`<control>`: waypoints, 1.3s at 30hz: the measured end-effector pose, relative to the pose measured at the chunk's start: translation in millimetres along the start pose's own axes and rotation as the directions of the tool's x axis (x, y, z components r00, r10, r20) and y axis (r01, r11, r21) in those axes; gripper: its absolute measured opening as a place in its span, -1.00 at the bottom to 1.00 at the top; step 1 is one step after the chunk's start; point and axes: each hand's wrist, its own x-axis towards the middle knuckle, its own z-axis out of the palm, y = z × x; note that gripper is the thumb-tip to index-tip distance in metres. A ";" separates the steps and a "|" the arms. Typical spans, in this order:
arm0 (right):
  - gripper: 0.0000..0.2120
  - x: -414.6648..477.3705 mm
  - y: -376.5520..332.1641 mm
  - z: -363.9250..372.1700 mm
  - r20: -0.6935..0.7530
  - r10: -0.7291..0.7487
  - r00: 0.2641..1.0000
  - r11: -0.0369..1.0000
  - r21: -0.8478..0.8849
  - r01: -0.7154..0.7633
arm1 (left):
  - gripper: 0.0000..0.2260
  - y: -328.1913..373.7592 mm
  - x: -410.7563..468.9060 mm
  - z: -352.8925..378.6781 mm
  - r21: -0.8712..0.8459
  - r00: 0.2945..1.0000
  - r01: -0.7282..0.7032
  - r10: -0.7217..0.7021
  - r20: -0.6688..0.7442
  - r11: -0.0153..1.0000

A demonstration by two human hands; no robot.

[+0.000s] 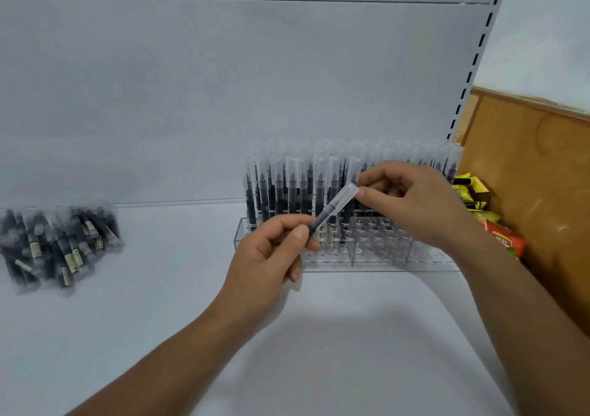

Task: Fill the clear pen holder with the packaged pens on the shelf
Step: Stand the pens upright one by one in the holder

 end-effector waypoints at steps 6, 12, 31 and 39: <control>-0.92 -6.5 -11.0 -3.6 0.119 -0.069 0.991 0.979 0.197 0.045 | -0.79 1.3 -1.4 0.8 -0.004 0.999 -0.040 0.040 0.015 0.999; -0.85 -12.4 -22.1 -0.6 0.293 -0.197 0.935 0.900 0.432 0.054 | -0.80 0.0 0.0 2.6 0.025 0.998 -0.069 0.068 0.012 0.997; -0.91 1.2 -3.0 -8.1 -0.360 -0.061 0.931 0.940 0.293 0.175 | -0.64 -13.9 -1.4 -13.6 0.850 0.911 -0.396 0.264 0.316 0.349; -0.92 4.1 4.8 -2.3 -0.307 -0.124 0.943 0.970 0.162 0.181 | -0.65 -14.8 -0.9 -12.8 0.852 0.911 -0.392 0.275 0.307 0.347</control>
